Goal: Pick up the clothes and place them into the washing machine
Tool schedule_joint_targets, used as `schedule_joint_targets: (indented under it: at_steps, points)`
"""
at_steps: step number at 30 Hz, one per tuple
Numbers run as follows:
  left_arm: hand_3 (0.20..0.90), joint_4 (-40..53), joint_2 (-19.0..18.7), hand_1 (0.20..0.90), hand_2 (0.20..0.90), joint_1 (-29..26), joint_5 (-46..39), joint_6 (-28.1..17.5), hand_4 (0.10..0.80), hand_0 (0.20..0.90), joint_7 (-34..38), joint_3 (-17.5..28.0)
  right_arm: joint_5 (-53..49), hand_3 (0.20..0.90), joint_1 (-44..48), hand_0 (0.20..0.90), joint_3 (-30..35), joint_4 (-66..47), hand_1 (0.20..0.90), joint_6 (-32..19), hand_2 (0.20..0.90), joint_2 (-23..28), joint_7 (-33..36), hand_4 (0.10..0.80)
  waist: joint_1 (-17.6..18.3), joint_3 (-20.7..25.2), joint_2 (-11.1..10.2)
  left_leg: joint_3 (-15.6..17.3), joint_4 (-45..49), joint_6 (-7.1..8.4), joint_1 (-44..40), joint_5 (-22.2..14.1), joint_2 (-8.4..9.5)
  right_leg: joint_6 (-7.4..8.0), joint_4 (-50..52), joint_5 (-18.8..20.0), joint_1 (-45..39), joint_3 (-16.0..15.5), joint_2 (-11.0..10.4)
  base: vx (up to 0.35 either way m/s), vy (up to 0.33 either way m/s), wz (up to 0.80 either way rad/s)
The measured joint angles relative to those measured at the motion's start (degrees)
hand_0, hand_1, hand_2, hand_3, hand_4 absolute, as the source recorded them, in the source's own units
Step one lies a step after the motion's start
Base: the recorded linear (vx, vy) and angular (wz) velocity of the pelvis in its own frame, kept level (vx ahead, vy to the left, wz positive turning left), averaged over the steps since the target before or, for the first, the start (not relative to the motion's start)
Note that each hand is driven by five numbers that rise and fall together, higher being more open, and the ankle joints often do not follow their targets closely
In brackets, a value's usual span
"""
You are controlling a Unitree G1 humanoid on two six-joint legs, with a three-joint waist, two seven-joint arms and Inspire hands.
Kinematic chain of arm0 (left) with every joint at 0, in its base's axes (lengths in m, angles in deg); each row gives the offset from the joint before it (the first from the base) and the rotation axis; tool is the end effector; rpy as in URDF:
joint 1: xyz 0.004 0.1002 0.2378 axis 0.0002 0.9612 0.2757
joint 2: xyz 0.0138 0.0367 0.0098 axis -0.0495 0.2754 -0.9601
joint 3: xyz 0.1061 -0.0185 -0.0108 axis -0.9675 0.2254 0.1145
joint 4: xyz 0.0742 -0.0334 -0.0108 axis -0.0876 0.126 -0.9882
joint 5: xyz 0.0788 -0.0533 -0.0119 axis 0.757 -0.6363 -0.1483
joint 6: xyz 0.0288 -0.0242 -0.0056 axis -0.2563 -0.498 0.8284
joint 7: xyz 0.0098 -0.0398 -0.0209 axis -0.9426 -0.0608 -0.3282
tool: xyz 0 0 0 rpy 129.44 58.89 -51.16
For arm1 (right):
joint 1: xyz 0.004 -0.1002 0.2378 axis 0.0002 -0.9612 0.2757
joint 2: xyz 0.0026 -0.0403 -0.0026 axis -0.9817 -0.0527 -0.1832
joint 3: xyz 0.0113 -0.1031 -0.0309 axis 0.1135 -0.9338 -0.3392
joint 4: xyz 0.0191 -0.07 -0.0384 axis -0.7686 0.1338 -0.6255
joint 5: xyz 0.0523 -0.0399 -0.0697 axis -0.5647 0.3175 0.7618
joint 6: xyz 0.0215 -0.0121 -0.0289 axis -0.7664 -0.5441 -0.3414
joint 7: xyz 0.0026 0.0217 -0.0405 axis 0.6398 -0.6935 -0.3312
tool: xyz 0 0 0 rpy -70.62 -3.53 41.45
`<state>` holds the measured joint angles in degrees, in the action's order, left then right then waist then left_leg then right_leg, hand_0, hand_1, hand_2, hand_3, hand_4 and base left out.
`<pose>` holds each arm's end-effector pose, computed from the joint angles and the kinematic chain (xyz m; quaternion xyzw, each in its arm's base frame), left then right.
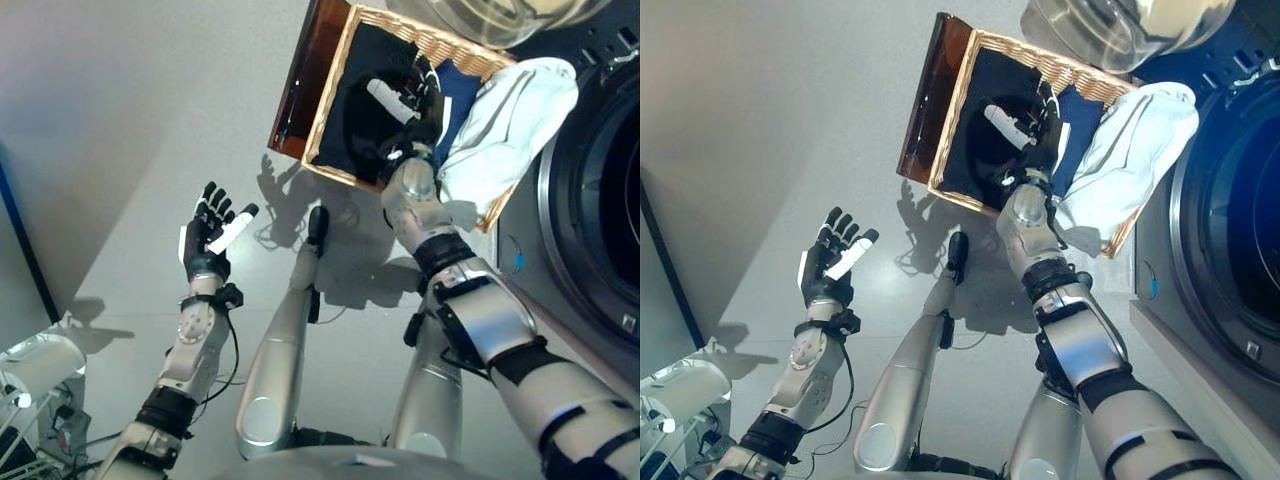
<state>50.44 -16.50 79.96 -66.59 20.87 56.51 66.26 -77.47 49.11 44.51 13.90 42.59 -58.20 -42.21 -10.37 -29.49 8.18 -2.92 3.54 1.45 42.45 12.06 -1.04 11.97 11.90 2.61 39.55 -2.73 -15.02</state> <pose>0.2180 0.1737 0.0340 -0.1497 -0.0288 0.1067 0.9825 0.3604 -0.1112 0.1742 0.1214 -0.1134 -0.1419 0.9758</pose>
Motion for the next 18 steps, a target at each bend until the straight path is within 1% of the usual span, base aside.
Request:
schedule_joint_targets:
  at_steps: [6, 18]
  points:
    - [0.900, 0.01, 0.01, 0.900, 0.900, -0.03, 0.00, -0.02, 0.800, 0.900, 0.43, 0.01, 0.97, 0.900, 1.42, 0.900, -0.07, 1.67, 0.900, 0.53, 0.900, -0.01, 1.19, 0.800, -0.02, 0.00, 0.00, -0.57, -0.04, 0.24, 0.13, -0.03, 0.02, 0.00, 0.04, 0.00, -0.06, -0.31, 0.01, 0.000, 0.000, 0.00]
    - [0.900, 0.02, 0.02, 0.900, 0.900, -1.32, -0.07, -0.02, 0.800, 0.900, 1.31, 0.01, 3.11, 0.900, 1.99, 0.900, -0.12, 3.37, 0.900, 2.75, 0.900, -0.11, 2.27, 0.800, 0.00, 0.02, -0.03, -0.71, 0.28, 0.04, -0.89, 0.43, -0.03, 0.13, 0.96, -0.13, -1.33, -1.05, -0.01, 0.008, -0.002, 0.02]
